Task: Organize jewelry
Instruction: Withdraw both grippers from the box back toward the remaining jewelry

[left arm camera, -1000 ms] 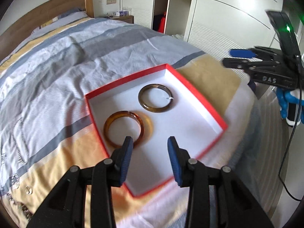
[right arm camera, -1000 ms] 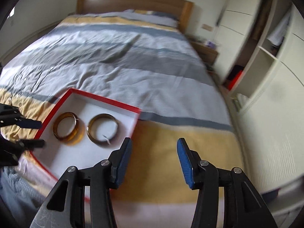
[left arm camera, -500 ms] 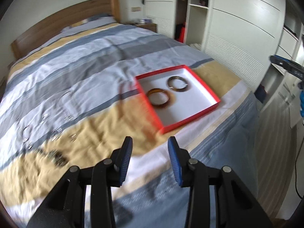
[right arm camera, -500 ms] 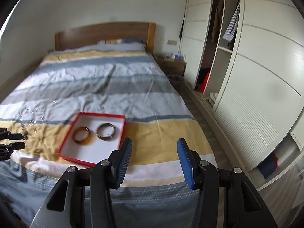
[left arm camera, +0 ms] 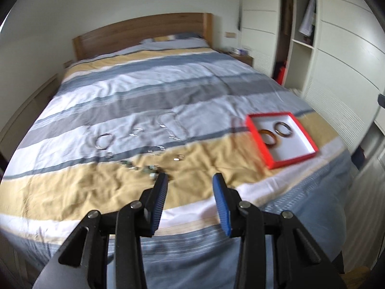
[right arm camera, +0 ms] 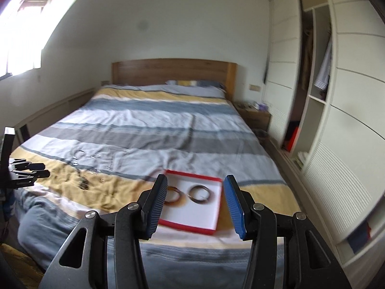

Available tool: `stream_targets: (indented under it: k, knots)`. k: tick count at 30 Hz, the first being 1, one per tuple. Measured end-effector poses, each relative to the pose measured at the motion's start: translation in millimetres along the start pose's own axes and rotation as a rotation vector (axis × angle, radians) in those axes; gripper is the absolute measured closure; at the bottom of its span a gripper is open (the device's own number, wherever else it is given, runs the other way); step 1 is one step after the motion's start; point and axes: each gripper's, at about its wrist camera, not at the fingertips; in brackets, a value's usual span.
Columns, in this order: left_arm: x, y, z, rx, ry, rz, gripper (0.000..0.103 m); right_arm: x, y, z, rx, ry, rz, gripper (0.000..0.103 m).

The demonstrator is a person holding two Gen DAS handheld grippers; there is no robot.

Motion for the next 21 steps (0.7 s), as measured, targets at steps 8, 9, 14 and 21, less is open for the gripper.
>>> stream_targets:
  k: [8, 9, 14, 21]
  knots:
    - [-49, 6, 5, -0.015, -0.067, -0.099, 0.056, -49, -17, 28, 0.005, -0.109, -0.053, 0.055]
    - [-50, 8, 8, -0.018, -0.069, -0.104, 0.056, -54, -17, 33, 0.0, -0.119, -0.057, 0.055]
    - [-63, 23, 38, -0.055, -0.082, -0.153, 0.056, -85, -9, 78, -0.05, -0.191, -0.07, 0.056]
    - [-75, 45, 82, -0.118, -0.072, -0.196, 0.056, -123, 10, 147, -0.146, -0.278, -0.081, 0.06]
Point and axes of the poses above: each gripper's, at about its wrist camera, not at the fingertips, and z roughly the way its jaws point, x to its right, y to its underside
